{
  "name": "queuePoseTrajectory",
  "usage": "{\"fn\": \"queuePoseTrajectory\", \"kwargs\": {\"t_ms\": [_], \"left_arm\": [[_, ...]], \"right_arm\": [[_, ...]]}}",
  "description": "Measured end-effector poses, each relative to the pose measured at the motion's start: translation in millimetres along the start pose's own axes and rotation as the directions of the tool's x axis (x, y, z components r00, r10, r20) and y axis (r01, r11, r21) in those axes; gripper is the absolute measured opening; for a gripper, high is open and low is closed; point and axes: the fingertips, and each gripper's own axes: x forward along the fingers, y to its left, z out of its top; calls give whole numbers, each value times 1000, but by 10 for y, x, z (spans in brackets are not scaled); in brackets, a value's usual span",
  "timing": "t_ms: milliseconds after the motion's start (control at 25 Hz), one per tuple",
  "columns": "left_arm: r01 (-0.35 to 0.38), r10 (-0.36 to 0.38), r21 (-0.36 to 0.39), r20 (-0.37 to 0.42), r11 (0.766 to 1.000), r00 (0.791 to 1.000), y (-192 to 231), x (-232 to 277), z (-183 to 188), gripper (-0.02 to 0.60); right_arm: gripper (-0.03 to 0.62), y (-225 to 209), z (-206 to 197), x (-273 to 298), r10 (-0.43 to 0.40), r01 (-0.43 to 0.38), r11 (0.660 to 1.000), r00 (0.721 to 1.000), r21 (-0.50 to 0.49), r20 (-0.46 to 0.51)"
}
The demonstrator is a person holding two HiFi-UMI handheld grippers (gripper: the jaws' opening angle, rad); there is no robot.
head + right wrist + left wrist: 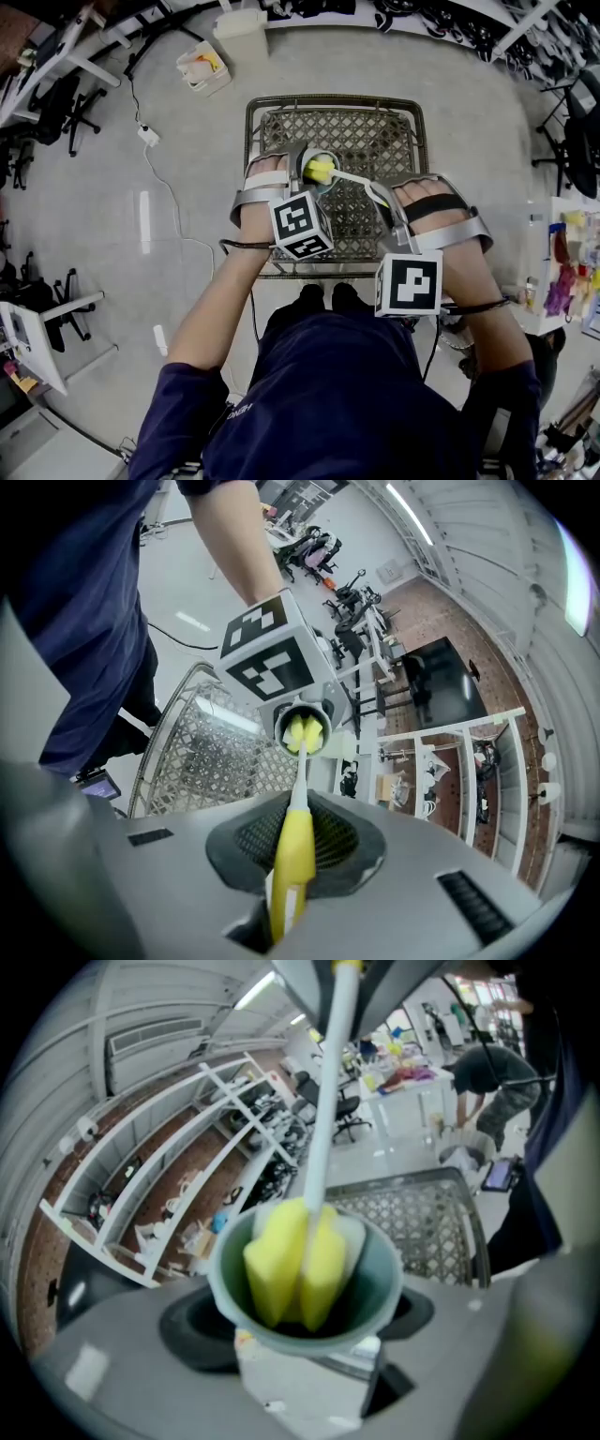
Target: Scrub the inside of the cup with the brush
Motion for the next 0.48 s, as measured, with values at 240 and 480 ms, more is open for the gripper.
{"fn": "queuePoseTrajectory", "kwargs": {"t_ms": [240, 480], "left_arm": [[8, -8, 7, -8, 1000, 1000, 6, 15, -15, 388], [24, -24, 10, -20, 1000, 1000, -78, 87, -27, 388]], "right_arm": [[29, 104, -48, 1, -11, 11, 1000, 1000, -12, 0], [29, 129, 98, -20, -12, 13, 999, 1000, -38, 26]]}}
